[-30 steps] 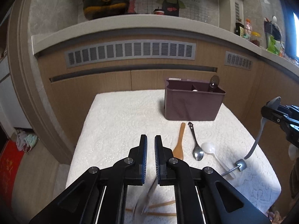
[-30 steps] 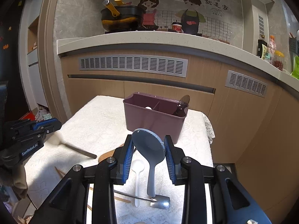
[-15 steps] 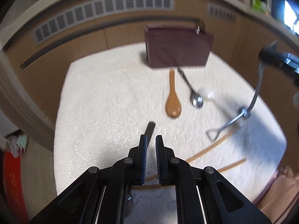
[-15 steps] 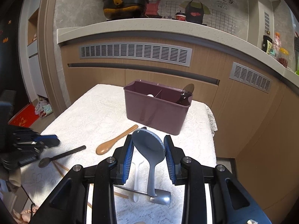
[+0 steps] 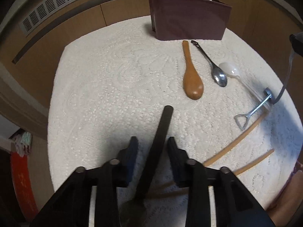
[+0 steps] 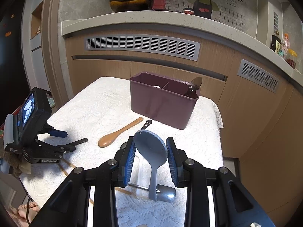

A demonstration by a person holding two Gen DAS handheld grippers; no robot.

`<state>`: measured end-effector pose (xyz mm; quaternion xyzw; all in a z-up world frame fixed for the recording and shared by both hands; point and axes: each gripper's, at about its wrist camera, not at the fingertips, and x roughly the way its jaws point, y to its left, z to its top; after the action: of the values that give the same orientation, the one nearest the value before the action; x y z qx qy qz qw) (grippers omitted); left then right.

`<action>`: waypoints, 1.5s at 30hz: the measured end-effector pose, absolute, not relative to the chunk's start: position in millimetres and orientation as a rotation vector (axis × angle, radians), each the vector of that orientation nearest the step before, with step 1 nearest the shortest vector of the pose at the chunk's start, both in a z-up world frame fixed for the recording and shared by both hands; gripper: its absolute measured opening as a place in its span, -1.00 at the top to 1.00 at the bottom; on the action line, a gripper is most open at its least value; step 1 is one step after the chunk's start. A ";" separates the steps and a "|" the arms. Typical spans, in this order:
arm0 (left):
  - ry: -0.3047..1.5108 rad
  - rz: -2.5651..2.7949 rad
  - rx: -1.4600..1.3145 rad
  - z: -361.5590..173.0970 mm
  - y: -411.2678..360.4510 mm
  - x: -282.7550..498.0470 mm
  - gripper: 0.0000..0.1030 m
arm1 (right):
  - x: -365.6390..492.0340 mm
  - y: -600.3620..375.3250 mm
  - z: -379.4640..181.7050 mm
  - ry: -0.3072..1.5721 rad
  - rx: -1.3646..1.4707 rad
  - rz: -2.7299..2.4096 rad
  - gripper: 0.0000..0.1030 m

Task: Organize utensils
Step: 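Carry both held bundles over the maroon caddy and open both grippers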

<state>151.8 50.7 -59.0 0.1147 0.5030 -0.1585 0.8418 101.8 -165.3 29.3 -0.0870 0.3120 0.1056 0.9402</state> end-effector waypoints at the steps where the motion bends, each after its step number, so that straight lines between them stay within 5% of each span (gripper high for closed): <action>1: 1.056 -0.329 0.238 -58.4 48.6 149.1 0.72 | 101.8 -165.3 29.3 0.636 -0.177 0.216 0.43; 17: 0.680 -0.362 -0.062 38.6 28.3 144.3 0.76 | 104.5 -177.9 39.2 0.599 -0.139 0.203 0.43; 27: 0.277 -0.431 -0.173 167.8 -2.8 225.7 0.76 | 159.4 -206.9 167.4 0.301 -0.120 0.157 0.43; 35: 0.209 -0.395 -0.173 155.9 -40.7 301.2 0.76 | 238.3 -224.8 168.0 0.302 -0.074 0.134 0.43; 45: 0.229 -0.357 -0.175 90.3 -59.2 351.5 0.76 | 304.4 -225.4 100.5 0.449 -0.027 0.171 0.43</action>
<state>351.5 -59.2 90.3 -0.0868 0.1133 -0.1767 0.9739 304.4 -225.4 100.5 -0.0131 0.2223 0.0846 0.9712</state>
